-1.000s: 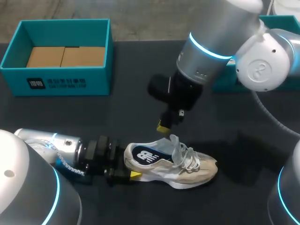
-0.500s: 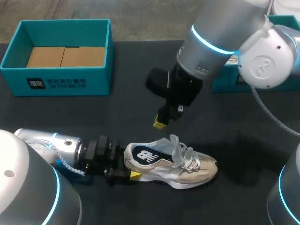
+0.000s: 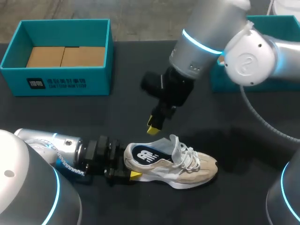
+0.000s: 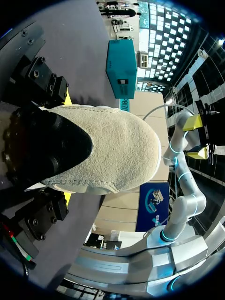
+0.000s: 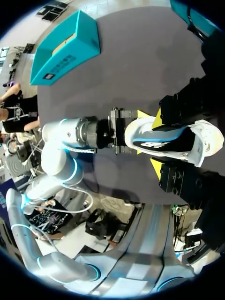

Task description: Take the shoe out of the shoebox, open the shoe tongue, remove and reinsert the insole, then place the shoe into the shoebox

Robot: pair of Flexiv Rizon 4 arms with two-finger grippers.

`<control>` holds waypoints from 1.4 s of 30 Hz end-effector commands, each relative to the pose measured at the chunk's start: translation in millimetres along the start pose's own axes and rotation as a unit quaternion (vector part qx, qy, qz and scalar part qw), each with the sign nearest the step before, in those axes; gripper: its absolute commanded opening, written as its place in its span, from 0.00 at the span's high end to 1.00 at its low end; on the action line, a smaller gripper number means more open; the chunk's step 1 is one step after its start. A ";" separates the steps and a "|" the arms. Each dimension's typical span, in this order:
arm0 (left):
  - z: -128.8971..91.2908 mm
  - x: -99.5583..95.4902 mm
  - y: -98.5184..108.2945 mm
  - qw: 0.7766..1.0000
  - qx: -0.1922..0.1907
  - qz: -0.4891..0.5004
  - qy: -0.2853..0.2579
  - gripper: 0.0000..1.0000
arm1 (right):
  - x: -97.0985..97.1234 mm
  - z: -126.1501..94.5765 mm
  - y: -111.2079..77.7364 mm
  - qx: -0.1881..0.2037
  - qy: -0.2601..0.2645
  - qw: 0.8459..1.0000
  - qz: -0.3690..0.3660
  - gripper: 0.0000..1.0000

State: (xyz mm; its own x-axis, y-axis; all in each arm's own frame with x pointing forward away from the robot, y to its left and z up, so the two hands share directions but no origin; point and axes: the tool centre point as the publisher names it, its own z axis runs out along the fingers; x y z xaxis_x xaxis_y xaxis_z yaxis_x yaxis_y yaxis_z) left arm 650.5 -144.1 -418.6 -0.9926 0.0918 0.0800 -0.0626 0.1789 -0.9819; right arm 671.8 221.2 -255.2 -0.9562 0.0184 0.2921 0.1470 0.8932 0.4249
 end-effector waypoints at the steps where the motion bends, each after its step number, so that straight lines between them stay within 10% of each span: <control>1: -0.7 -1.1 2.7 1.000 -0.001 -0.001 0.001 1.00 | -2.9 11.7 0.2 0.002 0.013 1.000 -0.001 0.62; 42: -0.7 -1.1 2.7 1.000 -0.001 -0.001 0.001 1.00 | -24.3 58.2 -23.9 -0.006 0.121 0.993 0.004 0.65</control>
State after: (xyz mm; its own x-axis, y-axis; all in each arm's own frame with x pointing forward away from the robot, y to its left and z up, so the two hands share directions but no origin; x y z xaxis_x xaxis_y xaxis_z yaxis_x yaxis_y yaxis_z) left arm 650.5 -144.1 -418.6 -0.9926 0.0918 0.0799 -0.0625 0.1789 -0.9819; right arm 671.2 220.6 -315.9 -0.8751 -0.0749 0.4781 0.1611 0.8864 0.4339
